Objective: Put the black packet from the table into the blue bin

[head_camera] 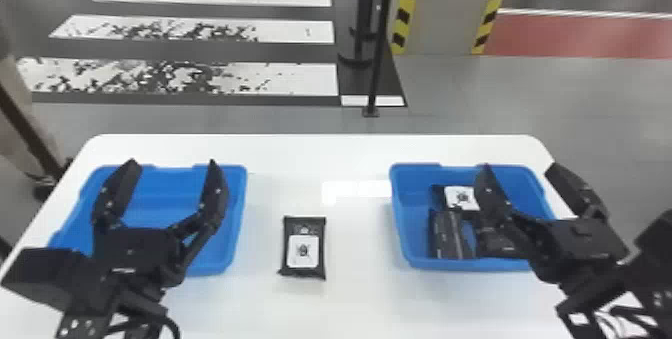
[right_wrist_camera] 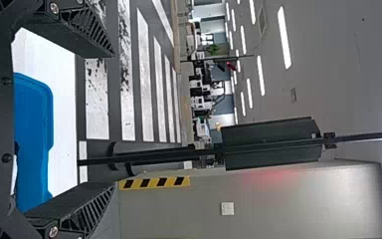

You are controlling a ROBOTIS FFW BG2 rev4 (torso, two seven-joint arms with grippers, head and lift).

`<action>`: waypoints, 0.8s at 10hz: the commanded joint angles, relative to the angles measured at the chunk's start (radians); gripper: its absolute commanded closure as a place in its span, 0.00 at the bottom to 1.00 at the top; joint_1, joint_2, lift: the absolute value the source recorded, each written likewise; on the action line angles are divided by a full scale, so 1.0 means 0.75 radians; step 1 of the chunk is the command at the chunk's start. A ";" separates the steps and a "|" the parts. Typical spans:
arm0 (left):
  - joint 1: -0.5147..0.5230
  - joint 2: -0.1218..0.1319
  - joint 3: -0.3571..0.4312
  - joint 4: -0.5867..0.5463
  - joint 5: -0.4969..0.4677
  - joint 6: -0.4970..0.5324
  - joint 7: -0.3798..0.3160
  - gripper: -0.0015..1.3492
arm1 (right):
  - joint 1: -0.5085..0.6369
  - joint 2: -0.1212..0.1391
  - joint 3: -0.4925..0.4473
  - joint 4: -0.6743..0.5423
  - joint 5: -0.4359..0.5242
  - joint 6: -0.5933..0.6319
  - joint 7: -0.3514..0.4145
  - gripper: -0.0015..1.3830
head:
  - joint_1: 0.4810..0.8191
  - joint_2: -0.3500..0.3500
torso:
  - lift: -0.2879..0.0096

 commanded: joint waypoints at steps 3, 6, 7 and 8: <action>0.003 -0.002 0.005 0.000 0.000 0.000 0.000 0.07 | 0.001 0.000 0.000 -0.002 -0.004 0.000 0.000 0.07 | 0.63 0.44 | 0.60; 0.000 0.000 0.003 0.000 0.000 0.000 -0.002 0.07 | 0.001 0.000 0.000 -0.005 -0.004 0.000 0.000 0.07 | 0.63 0.44 | 0.60; -0.003 0.000 0.000 0.000 -0.003 0.000 -0.002 0.07 | -0.002 0.000 0.003 -0.008 -0.004 0.020 0.000 0.07 | 0.63 0.44 | 0.60; -0.006 0.000 0.000 0.000 -0.003 0.003 0.000 0.07 | -0.012 -0.008 0.029 -0.021 -0.004 0.072 0.004 0.07 | 0.63 0.44 | 0.60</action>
